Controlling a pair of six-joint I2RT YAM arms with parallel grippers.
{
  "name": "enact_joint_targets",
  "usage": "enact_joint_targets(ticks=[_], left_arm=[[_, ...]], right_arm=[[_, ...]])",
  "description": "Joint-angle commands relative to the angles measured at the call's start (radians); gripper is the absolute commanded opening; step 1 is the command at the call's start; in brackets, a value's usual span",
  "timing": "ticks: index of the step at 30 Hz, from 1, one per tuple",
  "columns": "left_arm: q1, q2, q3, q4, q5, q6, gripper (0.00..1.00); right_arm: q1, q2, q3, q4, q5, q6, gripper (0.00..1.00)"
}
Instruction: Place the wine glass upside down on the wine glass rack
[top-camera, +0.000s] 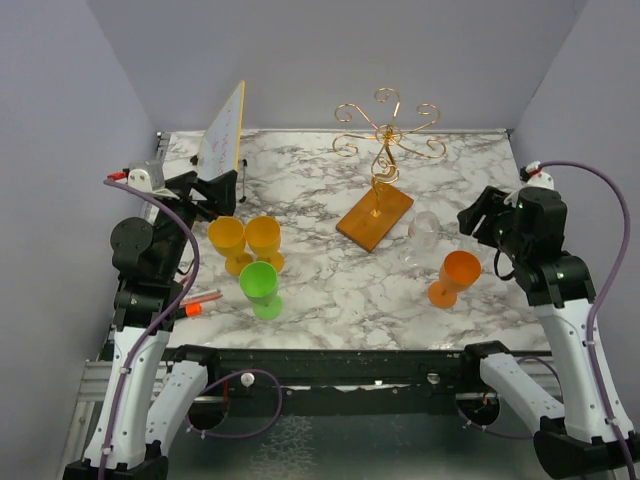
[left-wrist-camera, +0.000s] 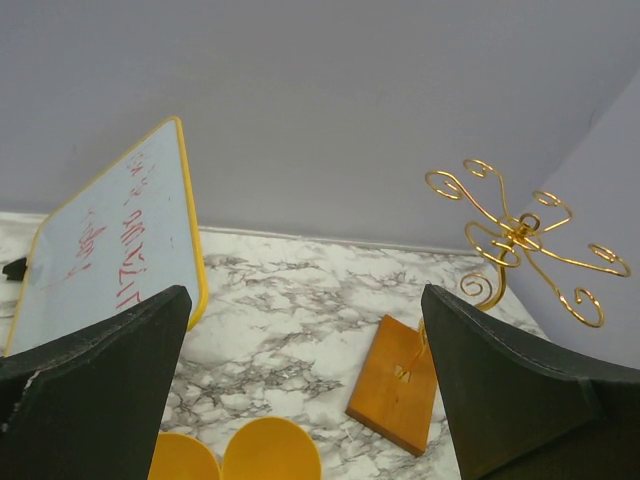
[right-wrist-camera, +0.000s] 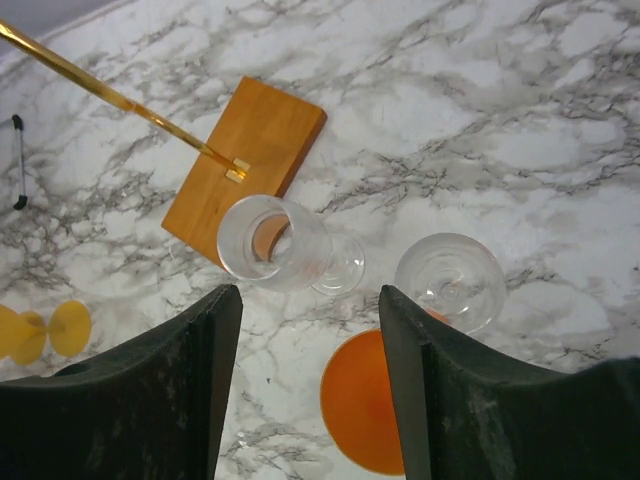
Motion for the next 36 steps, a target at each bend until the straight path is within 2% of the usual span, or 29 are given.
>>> enact_joint_targets(ticks=[1, 10, 20, 26, 29, 31, 36], left_arm=[[-0.005, 0.031, 0.020, 0.007, 0.027, -0.026, 0.99], [-0.005, 0.022, -0.007, 0.032, 0.123, -0.040, 0.99], [-0.007, 0.030, -0.006, 0.031, 0.021, -0.091, 0.99], [-0.007, 0.055, -0.002, 0.014, -0.016, -0.121, 0.99], [-0.007, 0.072, 0.007, -0.005, -0.017, -0.128, 0.99], [-0.007, 0.083, 0.007, -0.002, -0.003, -0.149, 0.98], [-0.007, 0.138, 0.006, 0.103, 0.109, -0.297, 0.92]], right_arm=[[-0.007, 0.050, -0.046, 0.003, -0.095, 0.054, 0.60], [-0.005, 0.214, -0.115, 0.160, -0.158, 0.097, 0.48], [0.034, 0.308, -0.154, 0.245, -0.085, 0.103, 0.40], [0.093, 0.358, -0.145, 0.229, -0.026, 0.102, 0.33], [0.121, 0.379, -0.129, 0.197, 0.009, 0.099, 0.26], [0.141, 0.394, -0.112, 0.172, 0.015, 0.085, 0.16], [0.200, 0.408, -0.088, 0.119, 0.046, 0.081, 0.01]])
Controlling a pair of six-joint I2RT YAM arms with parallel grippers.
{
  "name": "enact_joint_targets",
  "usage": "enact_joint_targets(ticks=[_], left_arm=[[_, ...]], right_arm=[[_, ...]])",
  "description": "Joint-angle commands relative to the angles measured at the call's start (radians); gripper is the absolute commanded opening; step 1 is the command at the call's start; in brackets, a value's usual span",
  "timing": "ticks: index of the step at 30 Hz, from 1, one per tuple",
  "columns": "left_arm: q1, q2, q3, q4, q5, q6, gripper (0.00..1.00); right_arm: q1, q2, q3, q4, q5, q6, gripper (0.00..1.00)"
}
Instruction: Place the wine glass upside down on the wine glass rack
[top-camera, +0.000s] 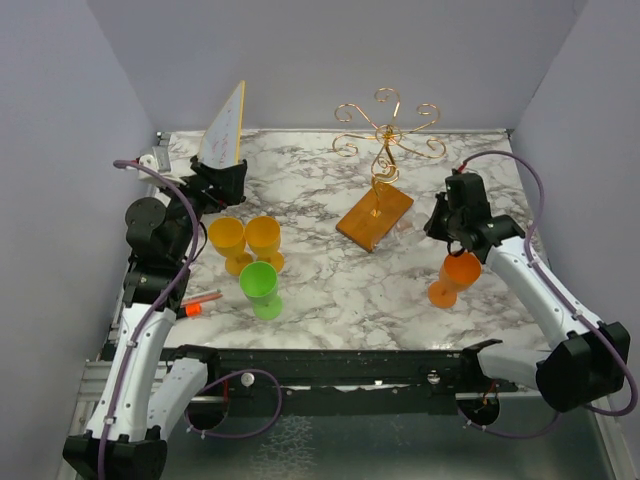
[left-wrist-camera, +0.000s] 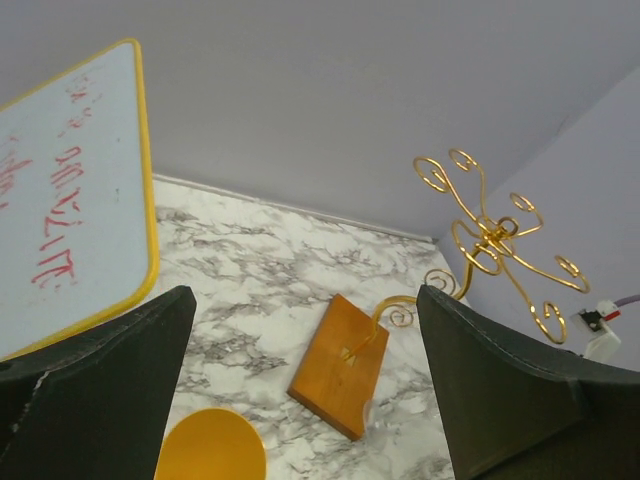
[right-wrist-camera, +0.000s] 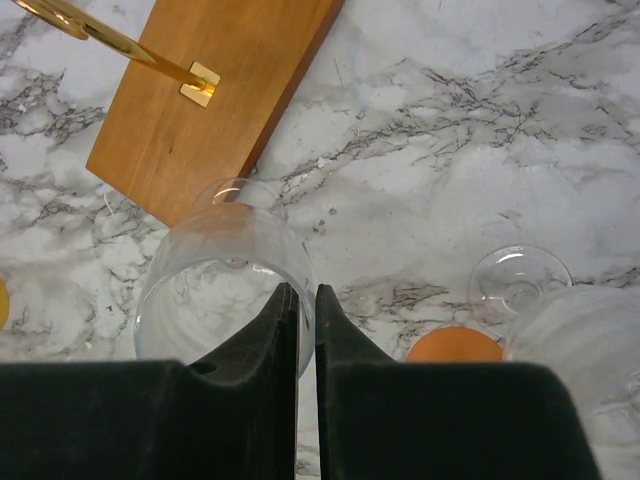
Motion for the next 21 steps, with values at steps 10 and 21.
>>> enact_joint_targets(ticks=[10, 21], left_arm=[[-0.026, 0.128, -0.063, 0.147, 0.232, -0.487, 0.95], [-0.084, 0.181, -0.071, -0.011, 0.278, -0.732, 0.95]], right_arm=[[0.079, -0.164, -0.024, 0.018, -0.075, 0.062, 0.01], [0.173, -0.301, -0.159, 0.359, -0.127, 0.051, 0.01]])
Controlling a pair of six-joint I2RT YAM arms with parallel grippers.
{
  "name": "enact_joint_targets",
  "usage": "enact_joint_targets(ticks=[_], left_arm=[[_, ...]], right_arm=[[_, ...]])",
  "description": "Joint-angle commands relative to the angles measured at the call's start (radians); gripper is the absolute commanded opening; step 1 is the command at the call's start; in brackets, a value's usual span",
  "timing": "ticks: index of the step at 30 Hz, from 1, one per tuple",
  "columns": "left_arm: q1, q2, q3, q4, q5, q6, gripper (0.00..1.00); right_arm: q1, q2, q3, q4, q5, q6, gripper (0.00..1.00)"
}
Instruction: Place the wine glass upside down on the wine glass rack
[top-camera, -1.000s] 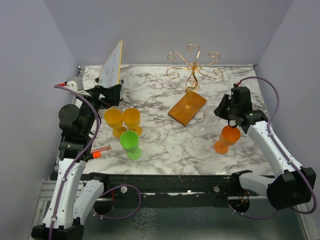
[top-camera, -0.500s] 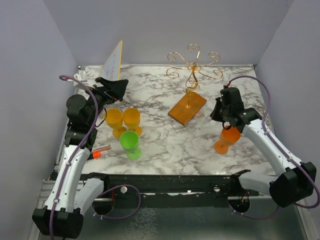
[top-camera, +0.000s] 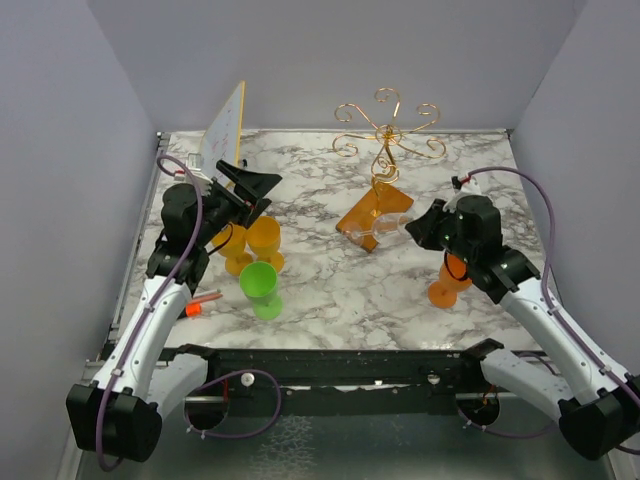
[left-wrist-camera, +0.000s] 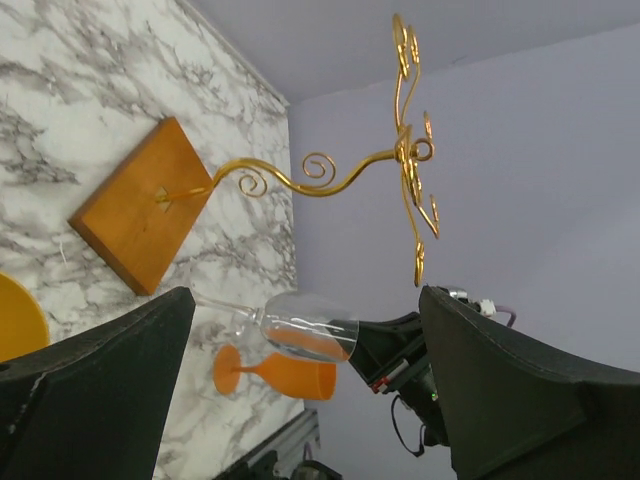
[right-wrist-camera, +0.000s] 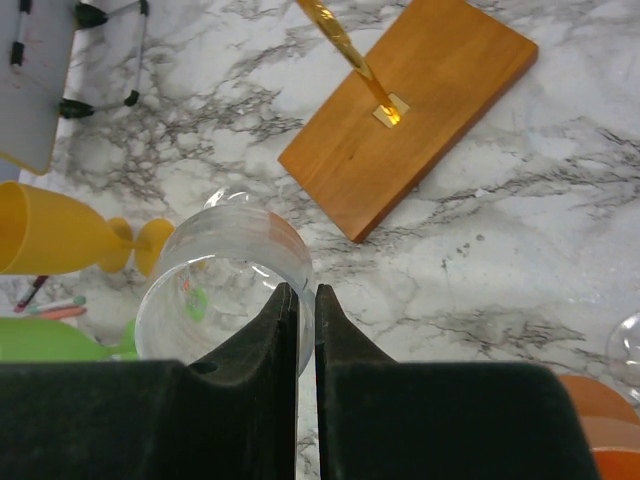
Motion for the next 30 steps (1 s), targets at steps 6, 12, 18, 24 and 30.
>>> enact_joint_targets(ticks=[6, 12, 18, 24, 30], left_arm=[[-0.060, 0.008, -0.055, -0.075, 0.041, -0.161, 0.95], [-0.096, 0.047, -0.062, -0.076, 0.070, -0.184, 0.95], [-0.116, 0.077, -0.068, -0.071, 0.070, -0.171, 0.75], [-0.121, 0.114, -0.077, -0.043, 0.101, -0.197, 0.68], [-0.121, 0.127, -0.095, -0.040, 0.094, -0.230, 0.69]], right_arm=[[0.240, -0.022, -0.021, 0.304, 0.168, -0.055, 0.01], [0.467, 0.050, 0.021, 0.420, 0.437, -0.157, 0.01], [0.657, 0.165, 0.079, 0.527, 0.684, -0.286, 0.01], [0.746, 0.254, 0.105, 0.678, 0.776, -0.440, 0.00], [0.781, 0.312, 0.103, 0.843, 0.798, -0.562, 0.01]])
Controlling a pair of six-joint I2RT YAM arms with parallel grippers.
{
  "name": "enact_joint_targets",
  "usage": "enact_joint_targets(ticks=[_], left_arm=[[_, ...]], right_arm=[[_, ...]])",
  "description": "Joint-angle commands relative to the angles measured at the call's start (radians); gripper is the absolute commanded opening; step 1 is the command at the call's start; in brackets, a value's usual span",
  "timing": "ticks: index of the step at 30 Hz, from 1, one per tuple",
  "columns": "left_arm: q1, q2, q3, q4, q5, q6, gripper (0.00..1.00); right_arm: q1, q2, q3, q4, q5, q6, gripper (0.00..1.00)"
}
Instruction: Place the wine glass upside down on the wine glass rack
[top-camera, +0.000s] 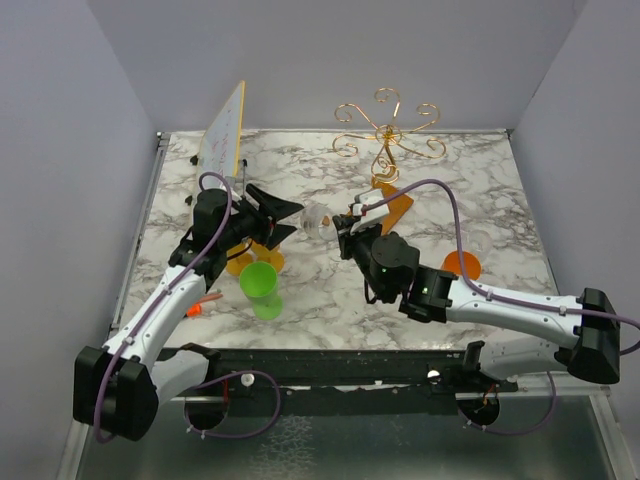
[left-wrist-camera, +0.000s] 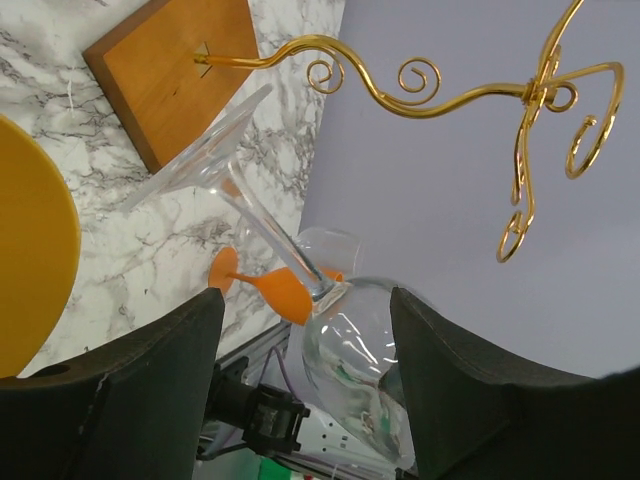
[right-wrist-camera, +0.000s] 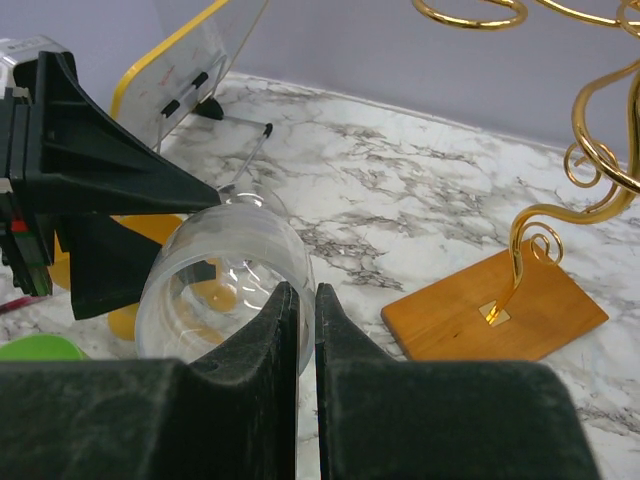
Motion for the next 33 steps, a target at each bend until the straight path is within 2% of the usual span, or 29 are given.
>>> enact_joint_targets(ticks=[1, 5, 7, 11, 20, 22, 24, 26, 29, 33], left_arm=[[-0.006, 0.012, -0.021, 0.017, 0.022, -0.060, 0.69], [-0.007, 0.022, -0.021, 0.082, 0.044, -0.102, 0.68], [-0.006, 0.023, -0.016, 0.091, 0.047, -0.122, 0.64], [-0.006, 0.019, -0.025, 0.147, 0.047, -0.180, 0.48], [-0.007, 0.012, -0.040, 0.239, 0.044, -0.264, 0.23], [-0.006, -0.004, -0.057, 0.267, 0.032, -0.283, 0.14], [-0.006, -0.027, -0.072, 0.290, 0.009, -0.297, 0.00], [-0.006, -0.046, -0.071, 0.296, -0.024, -0.279, 0.00], [-0.006, -0.050, -0.042, 0.301, -0.053, -0.212, 0.00], [-0.006, -0.038, 0.015, 0.306, -0.057, -0.089, 0.00]], right_arm=[[0.023, 0.023, 0.025, 0.219, 0.054, -0.119, 0.01], [0.030, 0.022, 0.006, 0.279, -0.022, -0.115, 0.01], [0.030, 0.012, -0.014, 0.310, -0.051, -0.107, 0.00], [0.030, 0.000, -0.038, 0.328, -0.088, -0.088, 0.01], [0.030, -0.011, -0.103, 0.383, -0.101, -0.081, 0.00], [0.030, -0.011, -0.107, 0.384, -0.105, -0.078, 0.01], [0.031, -0.013, -0.112, 0.382, -0.120, -0.077, 0.01], [0.030, -0.018, -0.117, 0.378, -0.140, -0.062, 0.01], [0.030, -0.047, -0.121, 0.347, -0.133, -0.013, 0.09], [0.030, -0.117, -0.156, 0.315, -0.135, 0.027, 0.27]])
